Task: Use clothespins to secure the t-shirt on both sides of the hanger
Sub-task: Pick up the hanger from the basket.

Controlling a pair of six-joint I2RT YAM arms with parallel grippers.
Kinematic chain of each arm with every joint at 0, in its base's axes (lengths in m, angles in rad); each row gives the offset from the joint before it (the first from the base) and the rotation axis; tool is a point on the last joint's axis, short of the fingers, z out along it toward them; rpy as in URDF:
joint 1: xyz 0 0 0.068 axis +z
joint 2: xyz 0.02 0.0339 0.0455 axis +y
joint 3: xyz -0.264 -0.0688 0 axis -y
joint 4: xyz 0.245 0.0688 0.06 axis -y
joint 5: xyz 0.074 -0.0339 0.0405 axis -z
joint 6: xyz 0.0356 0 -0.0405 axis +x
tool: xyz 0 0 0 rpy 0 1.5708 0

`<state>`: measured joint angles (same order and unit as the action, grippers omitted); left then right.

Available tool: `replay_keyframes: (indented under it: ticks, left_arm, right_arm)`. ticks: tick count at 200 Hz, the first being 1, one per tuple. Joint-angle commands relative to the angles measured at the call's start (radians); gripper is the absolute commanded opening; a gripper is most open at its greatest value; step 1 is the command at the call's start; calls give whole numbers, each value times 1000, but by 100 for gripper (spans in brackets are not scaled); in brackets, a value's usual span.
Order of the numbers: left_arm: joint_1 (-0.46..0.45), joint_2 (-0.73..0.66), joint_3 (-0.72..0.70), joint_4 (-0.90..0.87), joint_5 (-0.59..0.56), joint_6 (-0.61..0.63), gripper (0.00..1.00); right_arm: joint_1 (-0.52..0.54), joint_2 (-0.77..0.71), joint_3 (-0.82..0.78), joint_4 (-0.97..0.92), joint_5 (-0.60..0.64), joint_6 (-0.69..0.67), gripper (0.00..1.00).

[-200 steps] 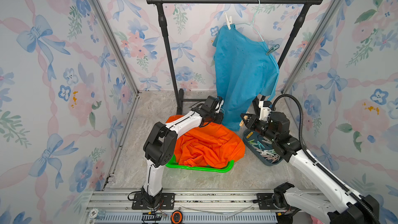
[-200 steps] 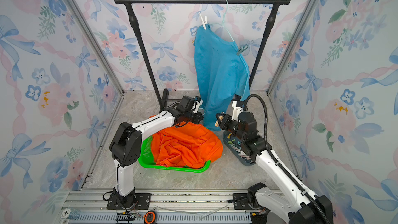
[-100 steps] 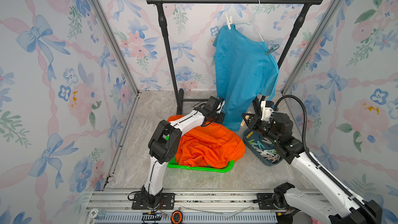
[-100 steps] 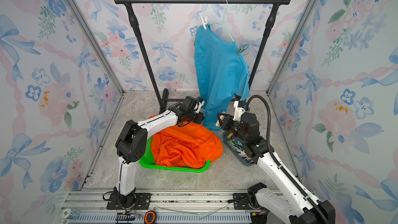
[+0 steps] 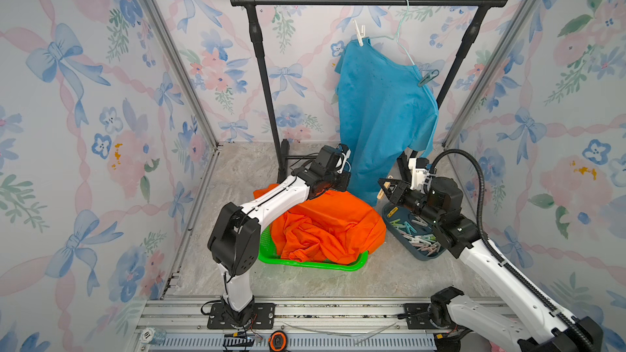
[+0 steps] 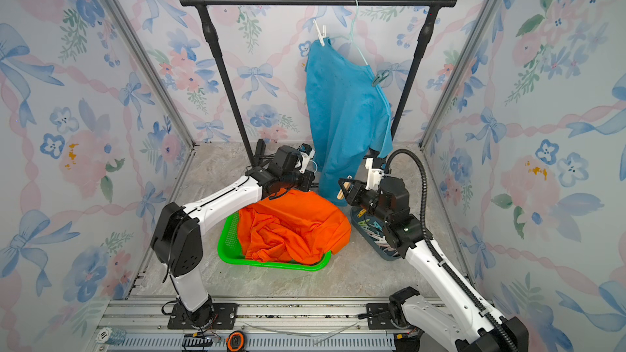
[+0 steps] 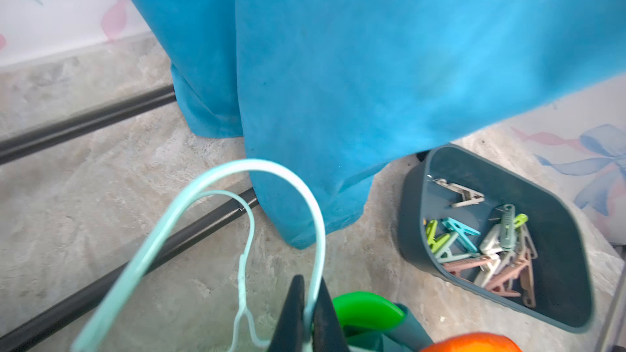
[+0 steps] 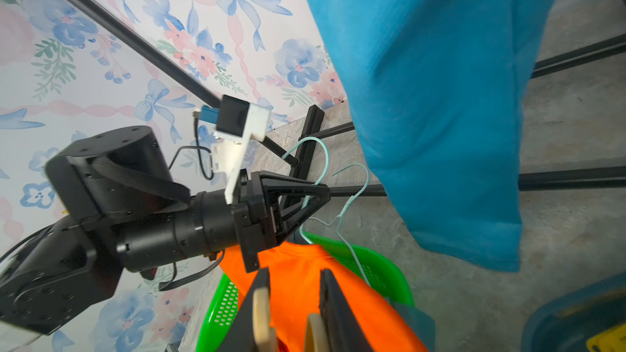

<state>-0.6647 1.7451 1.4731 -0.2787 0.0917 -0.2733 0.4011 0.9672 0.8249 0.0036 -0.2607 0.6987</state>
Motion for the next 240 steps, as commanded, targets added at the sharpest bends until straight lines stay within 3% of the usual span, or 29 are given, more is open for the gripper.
replay_keyframes:
  ticks: [1,53,108,181,240]
  left_arm:
    - [-6,-127,-72,52,-27,13,1]
    - [-4,-421,-218,87,-52,38,0]
    - [6,-617,-221,113,-20,129,0]
    - [53,-624,-130,148,67,141,0]
    - [79,-558,-18,166,116,126,0]
  right_arm:
    - [10,-4,59,24,-50,-39,25]
    - [18,20,138,53,-151,-67,25]
    - [19,149,304,128,-327,-38,25]
    - [77,317,509,202,-427,5,25]
    - [110,339,486,280,-452,38,24]
